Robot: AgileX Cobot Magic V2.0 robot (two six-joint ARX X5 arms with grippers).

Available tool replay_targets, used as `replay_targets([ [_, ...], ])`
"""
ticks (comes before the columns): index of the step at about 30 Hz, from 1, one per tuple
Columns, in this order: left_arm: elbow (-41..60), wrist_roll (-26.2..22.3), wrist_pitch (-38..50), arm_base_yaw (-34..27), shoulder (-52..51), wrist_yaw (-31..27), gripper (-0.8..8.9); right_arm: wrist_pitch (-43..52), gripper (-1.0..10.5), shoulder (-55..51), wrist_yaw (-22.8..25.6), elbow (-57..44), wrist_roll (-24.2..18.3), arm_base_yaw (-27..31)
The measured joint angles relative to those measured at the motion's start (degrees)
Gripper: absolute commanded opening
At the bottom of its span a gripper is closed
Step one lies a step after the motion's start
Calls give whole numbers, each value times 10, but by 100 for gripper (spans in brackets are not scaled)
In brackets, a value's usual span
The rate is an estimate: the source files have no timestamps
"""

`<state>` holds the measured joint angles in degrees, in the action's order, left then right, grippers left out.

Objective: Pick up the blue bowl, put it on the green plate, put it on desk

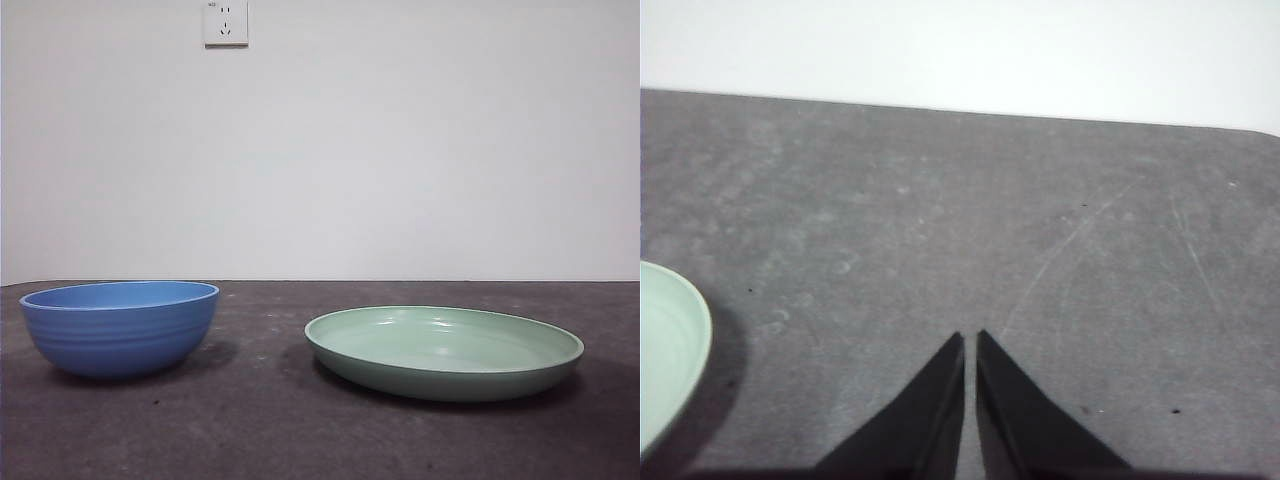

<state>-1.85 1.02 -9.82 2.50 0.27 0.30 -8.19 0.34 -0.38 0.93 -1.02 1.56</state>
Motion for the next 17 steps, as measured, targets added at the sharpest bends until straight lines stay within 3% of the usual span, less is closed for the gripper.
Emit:
replay_targets([
  [6, 0, 36, 20, 0, 0, 0, 17, 19, 15, 0, -41, 0, 46, 0],
  [10, -1, 82, 23, 0, 0, 0, 17, 24, 15, 0, -43, 10, 86, 0],
  [17, -85, 145, 22, 0, 32, 0, 17, 17, 14, 24, -54, 108, 156, 0],
])
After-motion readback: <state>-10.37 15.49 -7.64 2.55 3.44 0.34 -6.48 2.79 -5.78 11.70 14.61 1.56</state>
